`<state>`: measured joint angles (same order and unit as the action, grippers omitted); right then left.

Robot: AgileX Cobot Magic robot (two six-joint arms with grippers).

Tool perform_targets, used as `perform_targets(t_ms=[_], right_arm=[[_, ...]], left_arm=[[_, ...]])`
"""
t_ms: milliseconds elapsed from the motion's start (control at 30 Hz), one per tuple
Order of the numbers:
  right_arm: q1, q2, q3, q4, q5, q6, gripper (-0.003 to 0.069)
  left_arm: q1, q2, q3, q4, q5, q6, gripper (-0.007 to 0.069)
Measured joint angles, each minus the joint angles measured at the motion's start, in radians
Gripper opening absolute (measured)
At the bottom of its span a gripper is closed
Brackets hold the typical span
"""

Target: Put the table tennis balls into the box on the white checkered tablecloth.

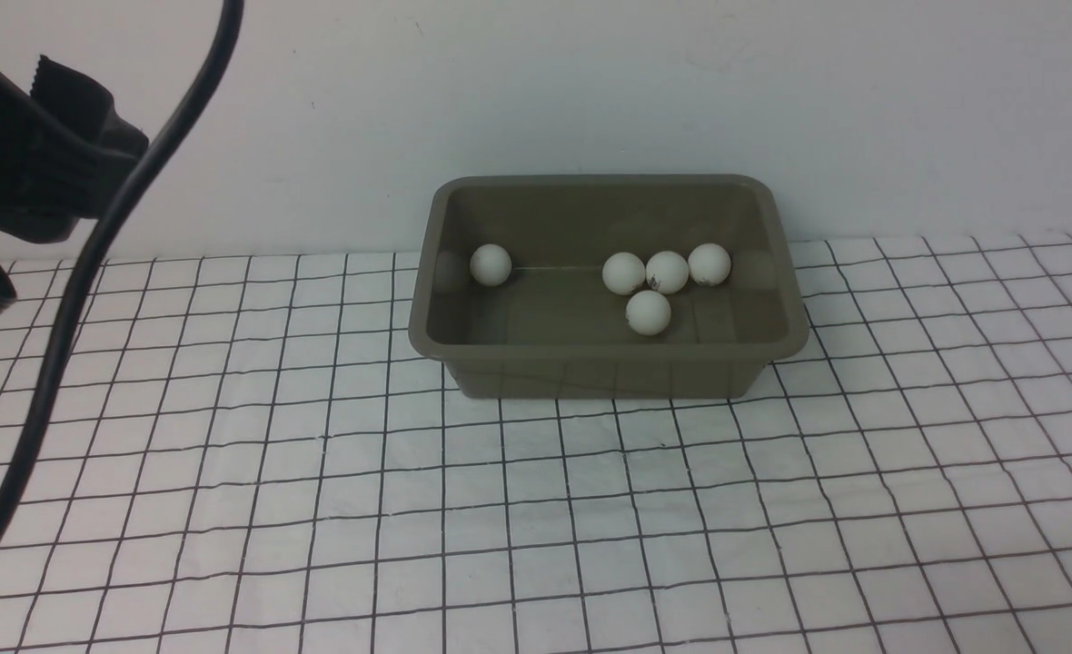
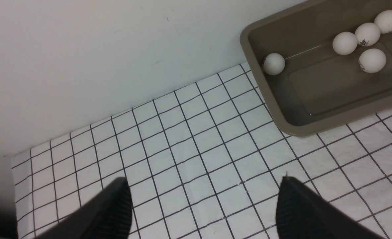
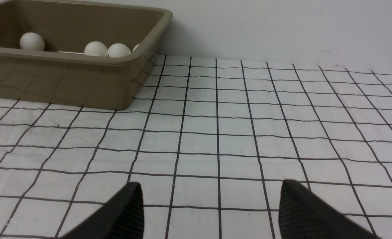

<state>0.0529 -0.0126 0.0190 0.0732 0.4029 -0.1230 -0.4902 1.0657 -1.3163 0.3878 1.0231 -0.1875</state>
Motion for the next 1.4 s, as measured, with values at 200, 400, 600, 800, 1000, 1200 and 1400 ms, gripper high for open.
perform_targets(t_ms=[200, 400, 600, 800, 1000, 1200, 1400], right_arm=[[0.000, 0.000, 0.000, 0.000, 0.000, 0.000, 0.0495], [0.000, 0.000, 0.000, 0.000, 0.000, 0.000, 0.0495], [0.000, 0.000, 0.000, 0.000, 0.000, 0.000, 0.0495], [0.000, 0.000, 0.000, 0.000, 0.000, 0.000, 0.0495], [0.000, 0.000, 0.000, -0.001, 0.000, 0.000, 0.0495], [0.000, 0.000, 0.000, -0.003, 0.000, 0.000, 0.0495], [0.000, 0.000, 0.000, -0.003, 0.000, 0.000, 0.0495]], left_arm=[[0.000, 0.000, 0.000, 0.000, 0.000, 0.000, 0.0521], [0.000, 0.000, 0.000, 0.000, 0.000, 0.000, 0.0521], [0.000, 0.000, 0.000, 0.001, 0.000, 0.000, 0.0521], [0.000, -0.003, 0.000, 0.017, 0.001, -0.012, 0.0521], [0.009, -0.028, 0.002, 0.023, 0.007, -0.057, 0.0521], [0.110, -0.110, 0.110, 0.032, -0.145, -0.079, 0.0521], [0.266, -0.281, 0.396, -0.007, -0.386, -0.090, 0.0521]])
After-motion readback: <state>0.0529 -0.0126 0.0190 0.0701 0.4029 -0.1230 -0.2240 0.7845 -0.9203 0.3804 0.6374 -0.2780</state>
